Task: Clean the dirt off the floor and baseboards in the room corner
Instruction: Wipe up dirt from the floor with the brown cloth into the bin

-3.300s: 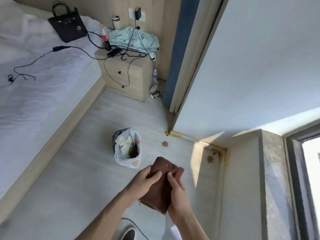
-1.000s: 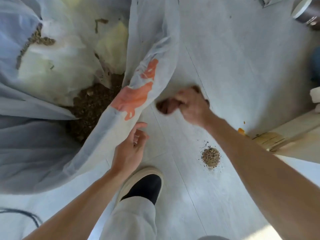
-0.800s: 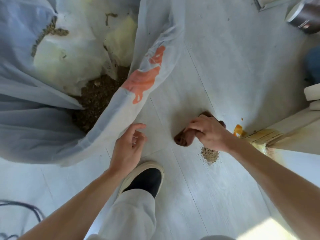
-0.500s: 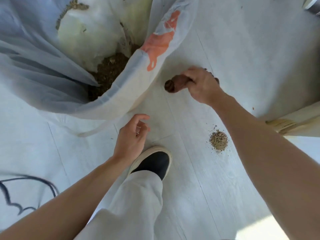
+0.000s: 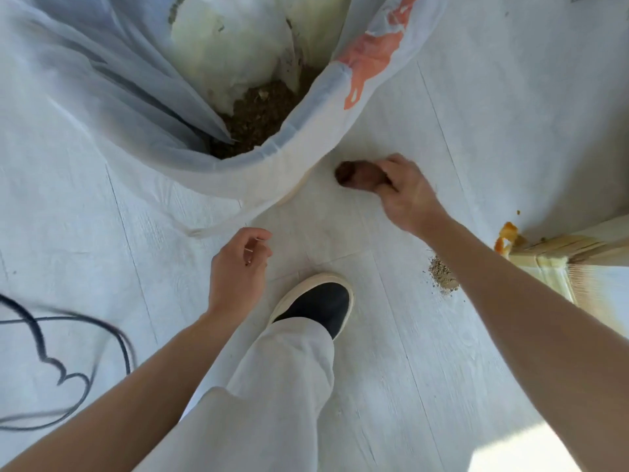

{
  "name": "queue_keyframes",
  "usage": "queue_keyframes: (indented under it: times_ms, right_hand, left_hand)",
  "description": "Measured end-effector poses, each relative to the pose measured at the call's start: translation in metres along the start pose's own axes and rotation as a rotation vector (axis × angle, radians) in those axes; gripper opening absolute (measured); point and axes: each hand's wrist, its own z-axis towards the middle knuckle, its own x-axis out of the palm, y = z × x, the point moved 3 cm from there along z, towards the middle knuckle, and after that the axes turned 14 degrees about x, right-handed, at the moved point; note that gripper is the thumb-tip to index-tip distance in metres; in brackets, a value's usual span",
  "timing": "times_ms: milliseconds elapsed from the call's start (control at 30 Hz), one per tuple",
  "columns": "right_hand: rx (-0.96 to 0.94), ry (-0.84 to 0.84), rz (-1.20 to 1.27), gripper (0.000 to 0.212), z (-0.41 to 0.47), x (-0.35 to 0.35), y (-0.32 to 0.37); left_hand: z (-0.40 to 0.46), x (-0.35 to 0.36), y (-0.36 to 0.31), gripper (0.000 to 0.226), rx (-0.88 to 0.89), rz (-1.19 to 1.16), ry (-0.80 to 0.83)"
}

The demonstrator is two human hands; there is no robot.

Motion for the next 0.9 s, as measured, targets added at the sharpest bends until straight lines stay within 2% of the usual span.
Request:
queue_keyframes:
  times_ms: [33,100,167,233,367,467,567,633,767,900]
  right_hand:
    - [-0.069,0.029,-0.037,0.048,-0.001,0.015,0.016]
    - [-0.295,0.150,-0.157,0.038,-0.022,0.045,0.039]
    - [-0.447,0.303,-0.213,0.029,-0.051,0.051,0.035]
    - [-0.445,0.370,-0.257,0.026,-0.063,0.038,0.009]
    - [-0.299,0.268,-0.242,0.026,-0.046,0.000,-0.035]
    - [-0.280,0.143,-0.099,0.034,-0.027,-0.010,-0.002]
    - [-0.329,0.077,-0.068,0.037,-0.014,0.013,0.049]
    - [-0.427,0.100,-0.102,0.034,-0.022,0.043,0.074]
    - [-0.595,0.326,-0.239,0.033,-0.060,0.072,0.072]
    - [-0.443,0.329,-0.274,0.025,-0.053,0.033,0.009]
  left_hand:
    - [-0.001,-0.003,0.001,0.019,-0.011,-0.001,-0.013]
    - [-0.001,-0.007,0.002,0.019,-0.026,-0.001,-0.016]
    - [0.000,-0.009,0.003,0.019,-0.019,0.008,0.004]
    - [-0.001,-0.010,0.004,0.019,-0.012,0.013,0.019]
    - [0.001,-0.007,0.001,0.018,0.010,0.014,0.030]
    - [0.002,-0.004,-0.004,0.018,0.049,0.029,0.026]
    - [0.003,-0.007,-0.004,0.017,0.039,0.052,-0.013]
    - [0.003,-0.011,-0.002,0.017,0.019,0.061,-0.052]
    - [0.005,-0.011,0.001,0.018,-0.009,0.059,-0.075]
    - [0.008,-0.003,-0.005,0.018,0.036,0.058,-0.032]
